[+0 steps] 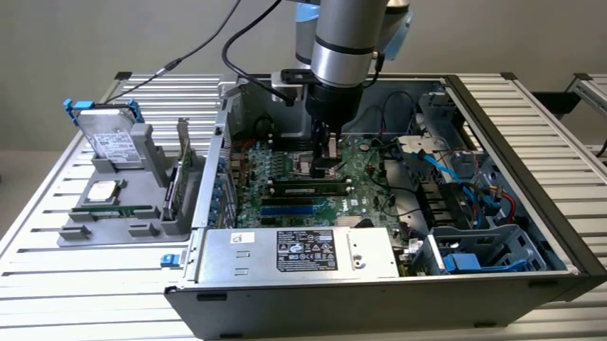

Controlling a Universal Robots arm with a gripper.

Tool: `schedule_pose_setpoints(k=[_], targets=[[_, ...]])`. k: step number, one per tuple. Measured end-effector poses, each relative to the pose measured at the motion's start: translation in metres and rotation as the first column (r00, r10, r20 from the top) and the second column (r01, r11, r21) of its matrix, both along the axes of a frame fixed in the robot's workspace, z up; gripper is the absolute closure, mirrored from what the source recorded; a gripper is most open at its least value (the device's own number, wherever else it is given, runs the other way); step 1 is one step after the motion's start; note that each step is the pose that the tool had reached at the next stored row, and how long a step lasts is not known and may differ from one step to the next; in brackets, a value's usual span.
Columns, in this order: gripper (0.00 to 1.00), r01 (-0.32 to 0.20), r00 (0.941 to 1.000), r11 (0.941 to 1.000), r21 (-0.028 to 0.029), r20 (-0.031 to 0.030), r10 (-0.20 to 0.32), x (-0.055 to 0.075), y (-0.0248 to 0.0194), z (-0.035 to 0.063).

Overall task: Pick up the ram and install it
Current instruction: 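Press down the ram until it locks into place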

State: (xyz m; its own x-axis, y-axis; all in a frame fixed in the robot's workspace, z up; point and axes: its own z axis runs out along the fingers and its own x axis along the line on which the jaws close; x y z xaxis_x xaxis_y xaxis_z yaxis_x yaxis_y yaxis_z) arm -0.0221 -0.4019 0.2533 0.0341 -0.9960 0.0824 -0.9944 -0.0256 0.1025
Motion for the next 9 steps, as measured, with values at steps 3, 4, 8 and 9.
schedule_pose_setpoints(k=[3, 4, 8, 9], targets=[[0.9, 0.0, 1.0, 1.0, 0.0, 0.0, 0.0, 0.0, 0.0, 0.0], [0.9, 0.0, 1.0, 1.0, 0.0, 0.0, 0.0, 0.0, 0.0, 0.0], [0.9, 0.0, 1.0, 1.0, 0.0, 0.0, 0.0, 0.0, 0.0, 0.0], [0.9, 0.0, 1.0, 1.0, 0.0, 0.0, 0.0, 0.0, 0.0, 0.0]])
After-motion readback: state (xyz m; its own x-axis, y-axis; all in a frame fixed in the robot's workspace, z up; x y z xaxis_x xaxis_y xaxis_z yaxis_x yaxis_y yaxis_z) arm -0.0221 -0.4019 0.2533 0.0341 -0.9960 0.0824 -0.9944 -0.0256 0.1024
